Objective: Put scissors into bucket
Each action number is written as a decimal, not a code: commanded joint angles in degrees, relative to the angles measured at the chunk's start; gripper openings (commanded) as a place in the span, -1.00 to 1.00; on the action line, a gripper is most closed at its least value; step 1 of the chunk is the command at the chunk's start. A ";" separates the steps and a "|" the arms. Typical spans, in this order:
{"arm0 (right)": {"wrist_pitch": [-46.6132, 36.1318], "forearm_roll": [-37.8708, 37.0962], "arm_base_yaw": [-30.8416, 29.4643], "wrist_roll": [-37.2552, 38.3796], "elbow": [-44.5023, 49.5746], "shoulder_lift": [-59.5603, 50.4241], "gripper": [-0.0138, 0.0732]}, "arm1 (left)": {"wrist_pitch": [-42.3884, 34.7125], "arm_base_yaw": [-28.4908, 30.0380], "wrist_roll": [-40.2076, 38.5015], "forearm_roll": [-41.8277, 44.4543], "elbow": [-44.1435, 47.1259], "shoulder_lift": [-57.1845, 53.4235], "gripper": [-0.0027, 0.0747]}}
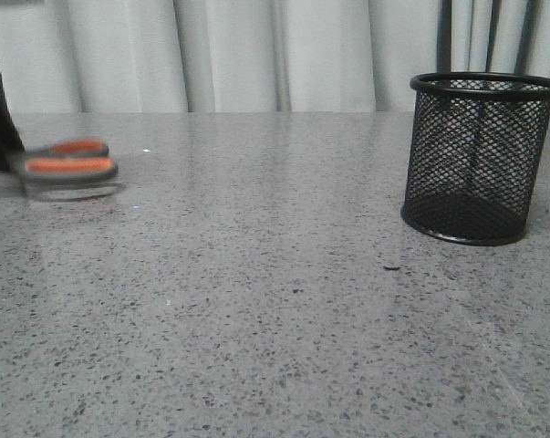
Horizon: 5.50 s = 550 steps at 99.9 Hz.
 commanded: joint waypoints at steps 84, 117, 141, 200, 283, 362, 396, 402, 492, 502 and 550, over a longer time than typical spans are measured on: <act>2.49 64.77 -0.33 -36.64 -5.62 13.80 0.19 | -7.68 -33.51 -20.18 1.84 -6.85 -28.58 -0.96; 7.28 66.45 -0.33 -37.18 -11.19 18.42 0.19 | -13.14 -40.10 -23.87 1.97 -6.85 -27.63 -0.96; 8.41 67.92 -0.33 -37.65 -11.97 19.60 0.19 | -15.75 -42.34 -25.05 1.97 -6.85 -26.16 -0.96; 11.21 70.16 -0.33 -42.08 -11.97 23.01 -0.59 | -17.43 -42.69 -25.18 -0.64 -6.85 -23.92 -0.95; 4.18 49.49 -0.33 -33.34 -21.35 23.42 -0.79 | -16.97 -27.06 -48.24 1.98 -8.99 -24.78 0.34; 22.73 3.07 -0.33 -8.58 -41.48 23.42 -0.79 | -7.95 5.40 -50.50 0.93 -11.41 -34.22 0.34; 24.37 2.06 -0.12 -8.34 -41.26 26.29 -0.79 | -7.95 5.40 -50.63 0.19 -11.41 -34.22 0.34; 24.37 2.06 -0.12 -8.34 -41.26 27.69 -0.80 | -7.95 5.40 -50.63 -0.24 -11.41 -34.22 0.34; 24.87 1.59 2.75 -8.34 -41.15 38.41 -0.65 | -8.05 5.40 -50.63 -0.38 -11.41 -34.22 0.34; 25.35 1.50 2.75 -8.34 -41.15 38.41 -0.39 | -8.05 5.40 -50.63 -0.38 -11.41 -34.22 0.34; 22.62 -5.26 2.62 -8.34 -45.35 35.20 -0.17 | -7.94 5.40 -50.63 -0.38 -11.41 -34.22 0.34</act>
